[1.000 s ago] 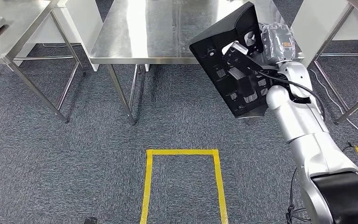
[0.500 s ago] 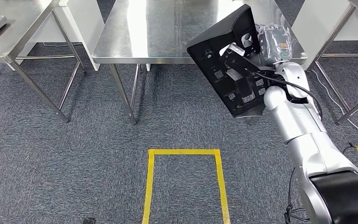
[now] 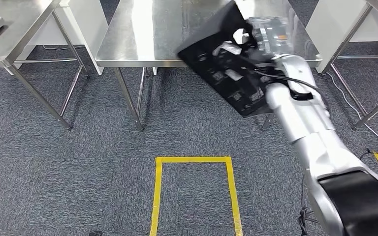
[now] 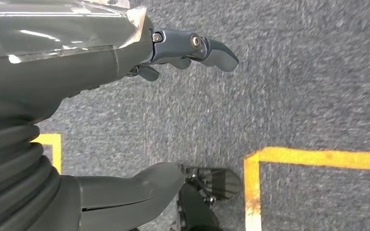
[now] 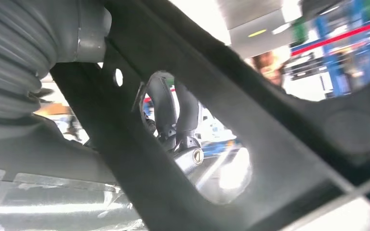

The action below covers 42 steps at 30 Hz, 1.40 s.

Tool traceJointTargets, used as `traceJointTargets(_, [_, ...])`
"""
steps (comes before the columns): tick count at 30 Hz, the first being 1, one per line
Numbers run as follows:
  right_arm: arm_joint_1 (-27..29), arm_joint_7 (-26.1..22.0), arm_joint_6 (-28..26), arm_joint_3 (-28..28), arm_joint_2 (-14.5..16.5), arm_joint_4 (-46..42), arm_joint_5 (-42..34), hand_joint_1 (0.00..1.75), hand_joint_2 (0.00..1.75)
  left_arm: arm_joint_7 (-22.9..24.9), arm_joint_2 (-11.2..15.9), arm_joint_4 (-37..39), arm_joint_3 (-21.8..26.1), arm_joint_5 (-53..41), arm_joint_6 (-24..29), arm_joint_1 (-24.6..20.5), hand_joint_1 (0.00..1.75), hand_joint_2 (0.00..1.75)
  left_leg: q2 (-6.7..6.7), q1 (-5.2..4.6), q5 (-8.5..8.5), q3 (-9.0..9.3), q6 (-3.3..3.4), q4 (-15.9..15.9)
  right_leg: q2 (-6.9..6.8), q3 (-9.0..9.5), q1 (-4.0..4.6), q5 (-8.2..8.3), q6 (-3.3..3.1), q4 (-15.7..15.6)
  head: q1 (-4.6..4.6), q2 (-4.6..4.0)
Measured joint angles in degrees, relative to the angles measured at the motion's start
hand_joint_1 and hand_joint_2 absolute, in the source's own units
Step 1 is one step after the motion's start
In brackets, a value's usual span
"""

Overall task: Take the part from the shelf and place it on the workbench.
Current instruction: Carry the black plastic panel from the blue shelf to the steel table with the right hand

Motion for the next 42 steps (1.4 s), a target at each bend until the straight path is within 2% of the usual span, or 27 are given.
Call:
traceJointTargets(5, [-1.37,0.92,0.75,2.17,3.21,0.22,0.11,1.75,1.75,1.57,0.04,0.0,0.09,0.85,-2.64,-0.05,0.0,1.75,-0.22,0.02,0.03,-0.13,-0.01,0.01,-0.18,-0.18,0.09,-0.02,0.02,0.0,0.02,0.0])
traceJointTargets(11, [-3.16,1.25,1.88,3.49,4.56,1.06,-0.85,1.75,1.75,2.52,0.19,0.0,0.56,1.16,-3.58,0.18,0.0,1.75,-0.2,-0.05,0.07,-0.25,0.04,0.04,-0.16,-0.17,0.12,-0.01,0.03,0.0,0.02,0.0])
traceJointTargets(33, [-3.23,1.29,1.73,6.02,4.56,2.5,-1.3,1.75,1.75,2.76,0.36,0.02,0.98,0.83,-3.65,1.05,0.0,1.75,-0.23,-0.23,0.04,-0.25,0.07,0.07,-0.17,-0.22,0.11,-0.01,0.03,-0.01,0.02,0.0])
traceJointTargets(35, [-3.26,1.29,1.73,6.16,4.54,2.53,-1.3,1.75,1.75,2.78,0.45,0.02,0.99,0.82,-3.64,1.06,0.0,1.75,-0.21,-0.24,-0.06,-0.18,0.54,-0.09,-0.18,0.1,-0.53,0.24,0.45,-0.62,-0.1,0.0])
traceJointTargets(37, [-3.37,1.32,1.73,6.25,4.44,2.46,-1.34,1.75,1.75,2.9,0.45,0.03,1.01,0.72,-3.61,1.14,0.0,1.75,-0.11,0.24,0.18,1.09,1.51,-1.96,-0.2,0.22,-0.6,0.44,0.8,-1.02,-0.06,0.0])
traceJointTargets(38, [-3.54,1.32,1.73,6.33,4.39,2.43,-1.37,1.75,1.75,2.99,0.36,0.03,1.01,0.65,-3.57,1.17,0.0,1.75,-0.03,0.54,0.4,1.93,1.93,-3.12,-0.17,-0.31,-0.21,0.04,0.57,0.06,0.06,0.0])
traceJointTargets(39, [-3.69,1.33,1.73,6.39,4.27,2.4,-1.41,1.75,1.75,3.08,0.32,0.03,1.01,0.57,-3.51,1.19,0.0,1.75,0.09,0.8,0.5,2.66,2.13,-3.92,-0.15,-1.67,-0.15,-0.81,0.17,2.56,0.23,0.0])
traceJointTargets(41, [-3.82,1.37,1.73,6.52,4.04,2.43,-1.48,1.75,1.75,3.19,0.22,0.04,1.01,0.49,-3.26,1.17,0.0,1.75,0.24,0.92,0.24,3.32,2.14,-4.14,-0.06,-5.65,-0.3,-3.02,-0.44,9.99,0.48,0.0])
traceJointTargets(42, [-3.68,1.43,1.73,6.58,3.88,2.45,-1.5,1.75,1.75,3.22,0.17,0.05,1.01,0.45,-3.12,1.22,0.0,1.75,0.24,1.03,-0.06,3.64,1.97,-4.07,-0.05,-7.41,-0.37,-3.55,-0.37,12.87,0.52,0.0])
